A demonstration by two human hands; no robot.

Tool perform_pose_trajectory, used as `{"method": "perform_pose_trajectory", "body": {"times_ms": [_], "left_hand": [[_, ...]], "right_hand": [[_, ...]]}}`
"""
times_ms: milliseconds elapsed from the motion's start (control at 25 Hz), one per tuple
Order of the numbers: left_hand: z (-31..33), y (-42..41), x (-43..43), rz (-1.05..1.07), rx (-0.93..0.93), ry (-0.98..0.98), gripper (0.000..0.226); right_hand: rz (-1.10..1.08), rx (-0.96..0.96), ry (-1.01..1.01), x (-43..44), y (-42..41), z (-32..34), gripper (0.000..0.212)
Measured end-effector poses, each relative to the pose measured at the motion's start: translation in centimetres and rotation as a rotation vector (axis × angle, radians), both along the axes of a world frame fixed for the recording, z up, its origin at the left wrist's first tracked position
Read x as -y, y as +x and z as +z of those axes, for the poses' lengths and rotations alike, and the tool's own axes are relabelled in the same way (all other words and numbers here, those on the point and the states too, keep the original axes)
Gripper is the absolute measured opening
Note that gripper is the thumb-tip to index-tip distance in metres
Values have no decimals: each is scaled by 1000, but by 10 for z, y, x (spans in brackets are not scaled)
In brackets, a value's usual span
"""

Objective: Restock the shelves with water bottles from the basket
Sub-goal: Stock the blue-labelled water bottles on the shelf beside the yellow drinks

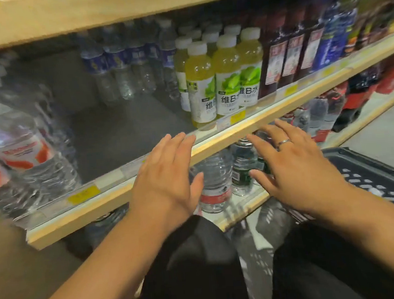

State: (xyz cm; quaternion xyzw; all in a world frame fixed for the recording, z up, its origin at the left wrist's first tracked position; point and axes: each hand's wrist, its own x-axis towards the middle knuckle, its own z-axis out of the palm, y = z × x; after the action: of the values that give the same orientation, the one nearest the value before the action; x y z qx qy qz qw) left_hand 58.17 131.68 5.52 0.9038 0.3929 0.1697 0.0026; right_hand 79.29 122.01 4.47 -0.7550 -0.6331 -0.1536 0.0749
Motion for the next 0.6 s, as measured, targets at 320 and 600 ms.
{"method": "perform_pose_trajectory", "body": {"times_ms": [320,600], "left_hand": [[-30,144,27,-358,27,-51,60],[-94,237,44,-527,-42,-203,63]], "right_hand": [[-351,-29,-37,98,129,-36,67],[-516,-143,-184,142,180,-106,69]]}}
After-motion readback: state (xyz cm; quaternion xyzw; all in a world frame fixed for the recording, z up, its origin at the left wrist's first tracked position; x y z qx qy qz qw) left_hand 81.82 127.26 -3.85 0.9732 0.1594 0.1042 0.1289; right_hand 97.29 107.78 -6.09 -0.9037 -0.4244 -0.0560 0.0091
